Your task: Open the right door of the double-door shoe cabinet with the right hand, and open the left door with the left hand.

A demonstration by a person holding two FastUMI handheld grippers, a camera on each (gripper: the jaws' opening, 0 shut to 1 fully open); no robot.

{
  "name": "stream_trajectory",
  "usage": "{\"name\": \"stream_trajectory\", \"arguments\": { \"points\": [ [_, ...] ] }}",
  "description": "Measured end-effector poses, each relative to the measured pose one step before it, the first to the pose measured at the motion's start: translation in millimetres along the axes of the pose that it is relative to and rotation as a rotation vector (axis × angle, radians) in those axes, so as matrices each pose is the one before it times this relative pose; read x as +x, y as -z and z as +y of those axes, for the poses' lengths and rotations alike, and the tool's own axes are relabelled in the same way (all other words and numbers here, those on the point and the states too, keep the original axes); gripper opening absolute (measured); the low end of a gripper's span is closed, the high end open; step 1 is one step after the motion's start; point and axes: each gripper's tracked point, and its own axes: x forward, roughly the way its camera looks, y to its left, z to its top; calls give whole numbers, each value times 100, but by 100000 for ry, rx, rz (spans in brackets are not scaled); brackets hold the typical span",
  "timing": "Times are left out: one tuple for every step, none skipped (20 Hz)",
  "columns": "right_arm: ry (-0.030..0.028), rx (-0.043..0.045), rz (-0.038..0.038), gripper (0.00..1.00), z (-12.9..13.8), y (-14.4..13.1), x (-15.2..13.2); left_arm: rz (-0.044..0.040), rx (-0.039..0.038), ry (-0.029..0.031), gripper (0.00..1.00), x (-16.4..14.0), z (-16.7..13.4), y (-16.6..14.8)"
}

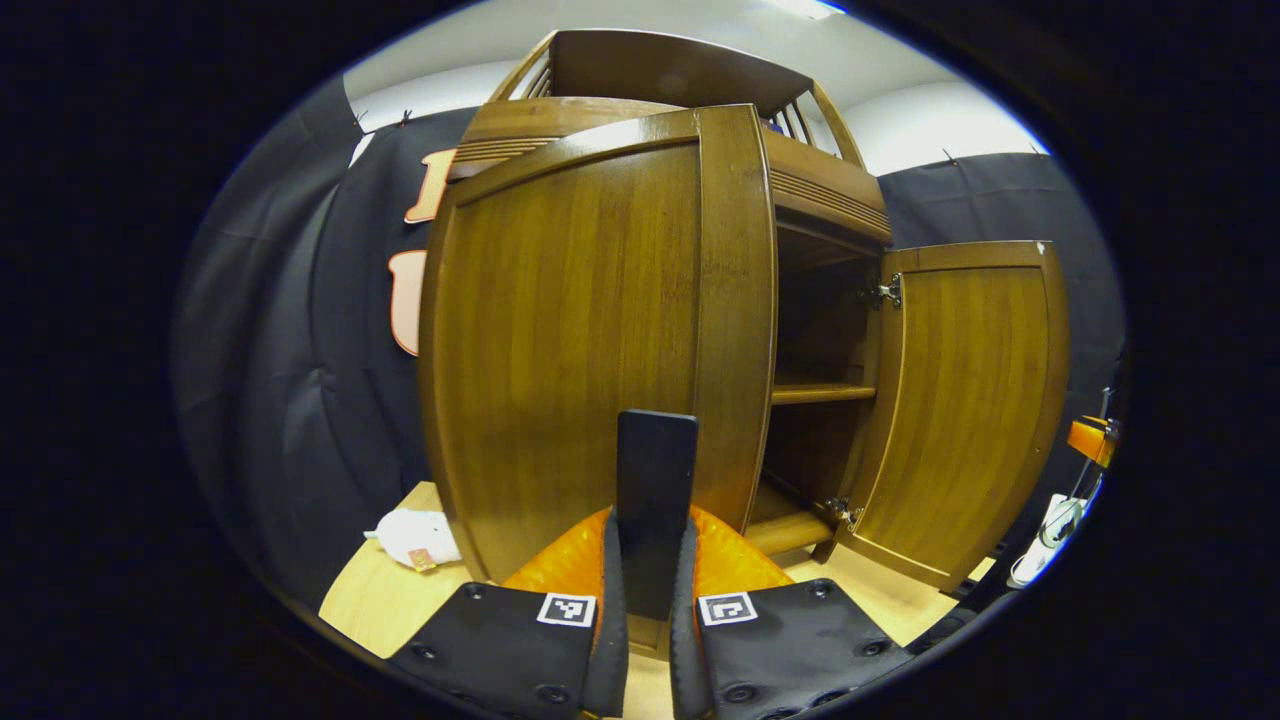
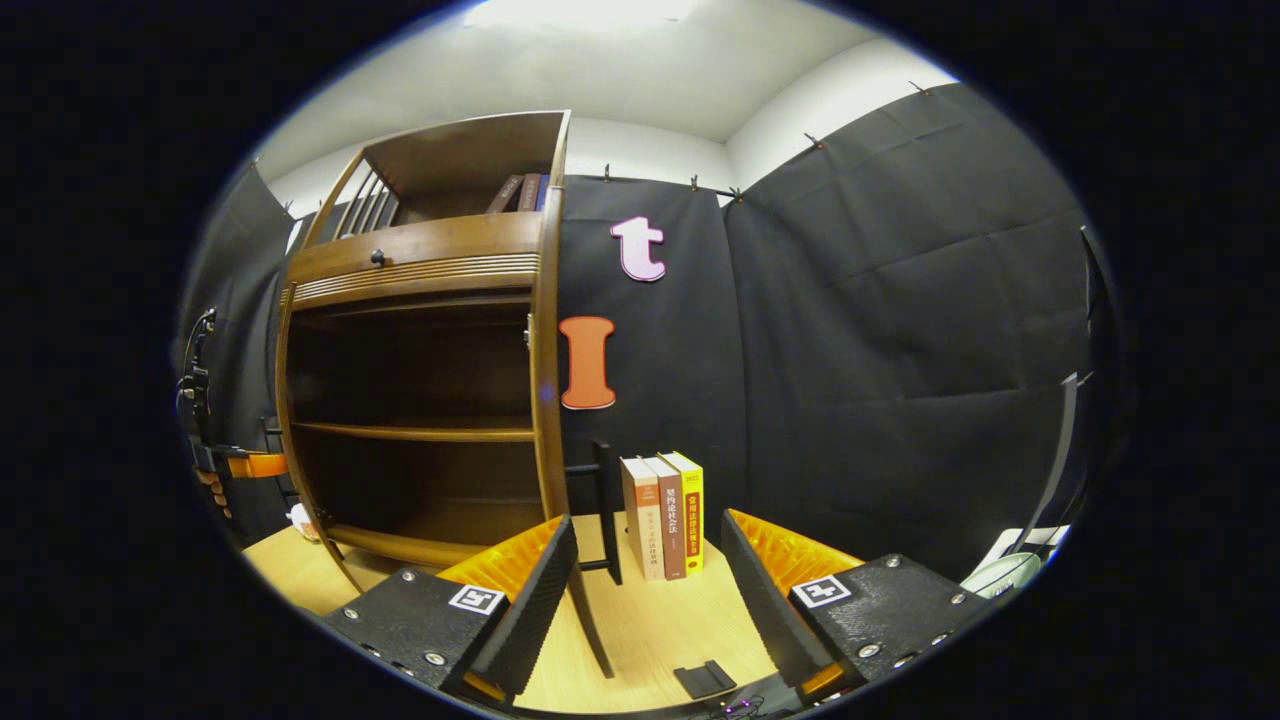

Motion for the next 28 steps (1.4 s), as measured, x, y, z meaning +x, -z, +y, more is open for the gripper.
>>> {"name": "stream_trajectory", "arguments": {
  "points": [
    [-975, -126, -811, 89, 646, -415, -302, 19, -328, -224, 24, -817, 564, 50],
    [-1050, 23, -821, 89, 512, -369, -230, -3, -477, -330, 29, -637, 561, -19],
    [-953, 187, -625, 89, 622, -258, -200, -109, -195, -546, 28, -646, 573, -124],
    [-1012, 209, -456, 89, 473, -179, -312, -218, 379, -694, 28, -796, 643, 72],
    [-1029, 88, -194, 89, 560, -111, -171, -345, 575, -845, 28, -641, 780, 36],
    [-1042, -95, -106, 89, 560, -120, -57, -597, 717, -1215, 28, -794, 675, -111],
    [-797, -236, -168, 89, 404, -70, -133, -415, 686, -1592, 28, -712, 920, -76],
    [-634, -360, -258, 89, 254, -168, -25, -475, 474, -1771, 23, -697, 1017, -3],
    [-551, -379, -217, 89, 328, -133, -140, -599, 379, -2026, 19, -558, 1074, -25],
    [-487, -214, -70, 89, 281, -55, -139, -549, -304, -1450, 17, -564, 751, -150],
    [-585, 27, -227, 89, 295, -125, -127, 425, 439, -108, 16, -114, 483, 210],
    [-538, 210, -184, 89, 371, -36, -58, -401, -309, -363, 12, -347, 919, -8],
    [-825, 86, -296, 89, 455, -76, -78, -70, 440, -1683, 16, -191, 967, 70],
    [-761, -74, -155, 89, 415, -32, -116, -275, 381, -2506, 16, -188, 1267, 116],
    [-662, -228, -225, 89, 370, 10, -53, -873, 1770, -2293, 8, -247, 1258, -146],
    [-342, -186, -276, 89, 309, -77, -21, -257, 583, -1692, 8, -315, 1002, 32],
    [-381, -164, -66, 89, 297, 40, 134, -960, -1142, -190, 8, -27, 851, -169],
    [-332, 76, 161, 89, 299, 27, 46, -129, -2616, 704, 8, 68, 533, -1],
    [-550, 164, 41, 89, 511, 242, -189, 2, -1828, 1204, 8, -25, 354, -104],
    [-485, 236, -111, 89, 297, -183, 149, 170, 92, 802, 7, -150, 198, 52],
    [-555, 122, -178, 89, 372, 40, 106, -116, 1477, -190, 8, -12, 425, -18],
    [-357, -143, -12, 89, 284, 53, 5, 138, 1411, -801, 8, 69, 666, 72],
    [-237, -265, 134, 89, 176, 24, -8, 493, 626, -803, 7, 12, 643, 67],
    [-316, -240, 165, 89, 284, -16, 17, 617, -95, -546, 7, -27, 598, 249],
    [-195, 50, 218, 89, 245, 51, 84, 218, -389, -678, 7, -137, 626, 179],
    [-389, 363, 200, 89, 210, -3, 125, 447, -316, -1084, 7, -199, 692, 104],
    [-394, 596, 228, 89, 220, -77, 211, 428, -661, -780, 7, -243, 638, 62],
    [-460, 537, 269, 89, 266, -14, 168, -42, -846, -1071, 7, -384, 631, 16]
  ]
}}
